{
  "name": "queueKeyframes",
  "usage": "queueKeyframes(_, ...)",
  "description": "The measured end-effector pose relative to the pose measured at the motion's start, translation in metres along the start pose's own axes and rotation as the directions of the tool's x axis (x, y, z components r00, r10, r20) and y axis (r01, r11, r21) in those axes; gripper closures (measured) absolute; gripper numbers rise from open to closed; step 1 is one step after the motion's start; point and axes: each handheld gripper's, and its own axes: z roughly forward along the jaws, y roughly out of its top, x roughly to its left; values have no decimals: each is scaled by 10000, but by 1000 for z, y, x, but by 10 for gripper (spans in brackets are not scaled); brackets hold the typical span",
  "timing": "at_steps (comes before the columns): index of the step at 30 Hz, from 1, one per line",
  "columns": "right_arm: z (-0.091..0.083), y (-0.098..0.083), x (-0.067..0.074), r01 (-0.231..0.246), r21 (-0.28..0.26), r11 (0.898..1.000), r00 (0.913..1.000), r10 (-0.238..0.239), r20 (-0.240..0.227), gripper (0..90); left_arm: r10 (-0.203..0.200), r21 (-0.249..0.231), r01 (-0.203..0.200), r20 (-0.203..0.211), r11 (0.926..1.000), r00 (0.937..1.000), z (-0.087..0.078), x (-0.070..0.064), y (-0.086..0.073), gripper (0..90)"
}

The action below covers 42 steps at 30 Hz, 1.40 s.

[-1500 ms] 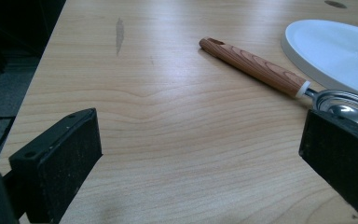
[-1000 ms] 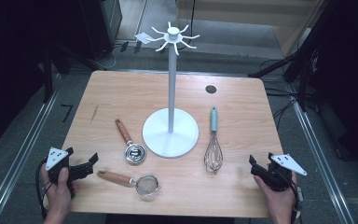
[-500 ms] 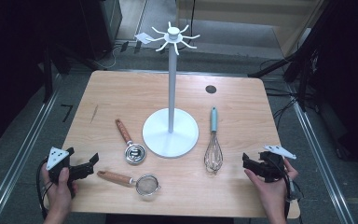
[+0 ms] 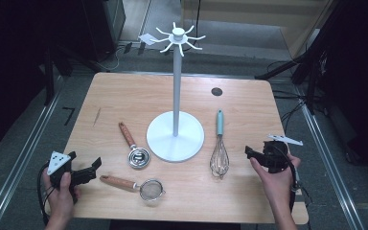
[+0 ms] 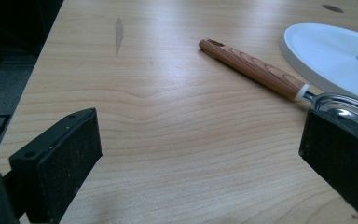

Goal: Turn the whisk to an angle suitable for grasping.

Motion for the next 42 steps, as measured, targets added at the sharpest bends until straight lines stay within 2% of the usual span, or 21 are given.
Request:
queueKeyframes(1, 0, 0, 0, 0, 0, 10000, 10000, 0, 0, 323, -4, -7, 4, -3, 10000, 10000, 0, 0, 0, 0)
queueKeyframes(2, 4, 4, 4, 194, 396, 9990, 9998, -194, -14, 324, 29, 11, -29, -29, 10000, 10000, 0, 0, 0, 0)
queueKeyframes(7, 14, 10, 10, 243, 779, 9967, 9997, -247, 44, 321, -8, -14, 8, -30, 10000, 10000, 0, 0, 0, 0)
queueKeyframes(12, 21, 18, 17, 5, 1015, 9948, 9996, 22, -272, 305, 5, -8, -5, -21, 10000, 10000, 0, 0, 0, 0)
queueKeyframes(17, 24, 28, 26, -31, 1007, 9949, 10000, 34, -32, 288, 25, -32, -25, -27, 10000, 10000, 0, 0, 0, 0)
queueKeyframes(19, 24, 29, 28, 3, 1010, 9949, 10000, -1, -25, 279, 37, -42, -37, -39, 10000, 10000, 0, 0, -1, 0)
queueKeyframes(21, 25, 32, 28, -153, 1040, 9945, 9998, 162, -80, 259, 39, -39, -39, -28, 10000, 10000, 0, -1, -1, 0)
queueKeyframes(23, 27, 35, 28, -250, 1068, 9940, 9997, 254, -20, 277, 68, -1, -68, -40, 10000, 10000, 0, -1, 0, 0)
queueKeyframes(28, 36, 40, 25, -291, 1409, 9896, 9992, 326, -222, 295, 92, 19, -92, -59, 10000, 9999, 1, -1, -1, 0)
queueKeyframes(29, 40, 42, 24, -418, 1431, 9888, 9988, 447, -173, 324, 113, 26, -113, -53, 9999, 9999, 0, -1, 0, 0)
queueKeyframes(31, 45, 44, 23, -338, 1586, 9868, 9985, 401, -370, 329, 95, 15, -95, -52, 10000, 9999, 1, -1, 0, 0)
queueKeyframes(33, 48, 44, 23, -306, 1644, 9859, 9987, 370, -361, 337, 113, 21, -113, -35, 9999, 9999, 1, -1, 0, 0)
queueKeyframes(36, 55, 47, 25, -299, 1641, 9860, 9988, 358, -329, 370, 115, 27, -115, -92, 9999, 9999, 1, -2, -1, 0)
queueKeyframes(39, 59, 49, 27, -397, 1648, 9855, 9964, 514, -677, 422, 99, 13, -99, -87, 10000, 9999, 0, -1, -1, 0)
queueKeyframes(42, 63, 53, 31, -361, 1639, 9858, 9964, 481, -694, 437, 105, -22, -105, -69, 9999, 9999, 0, -1, -1, 0)
